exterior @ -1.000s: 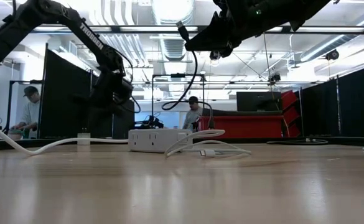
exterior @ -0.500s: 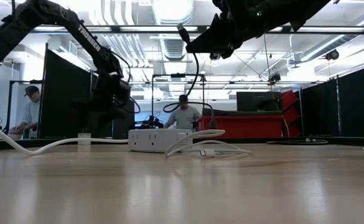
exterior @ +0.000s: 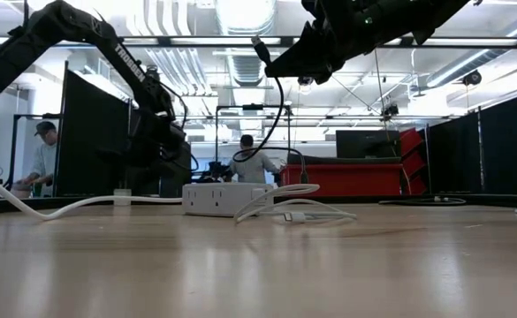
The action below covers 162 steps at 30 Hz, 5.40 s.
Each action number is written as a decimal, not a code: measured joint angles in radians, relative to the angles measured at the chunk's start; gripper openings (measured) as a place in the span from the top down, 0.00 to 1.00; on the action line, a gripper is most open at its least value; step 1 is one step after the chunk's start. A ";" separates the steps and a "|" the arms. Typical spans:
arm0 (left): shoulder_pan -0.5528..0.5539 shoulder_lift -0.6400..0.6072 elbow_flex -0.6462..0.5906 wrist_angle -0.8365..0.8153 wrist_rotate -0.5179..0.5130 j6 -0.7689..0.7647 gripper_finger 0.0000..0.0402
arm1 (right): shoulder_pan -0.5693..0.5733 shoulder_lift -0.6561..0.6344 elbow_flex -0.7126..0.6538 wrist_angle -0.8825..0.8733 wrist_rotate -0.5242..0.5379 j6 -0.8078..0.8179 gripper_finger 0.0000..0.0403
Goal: Insert USB
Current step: Insert the left black USB cable into the white charger adapter
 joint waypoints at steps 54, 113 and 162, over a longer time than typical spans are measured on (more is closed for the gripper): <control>-0.008 -0.007 -0.059 0.130 0.051 0.063 0.33 | 0.000 0.000 0.000 -0.022 0.000 -0.009 1.00; -0.420 -1.037 -1.058 1.638 1.187 0.268 0.64 | -0.161 0.428 0.438 -0.201 -0.226 -0.011 1.00; -0.684 -0.883 -1.072 1.603 0.986 1.118 0.64 | -0.275 0.519 0.555 -0.288 -1.126 0.800 1.00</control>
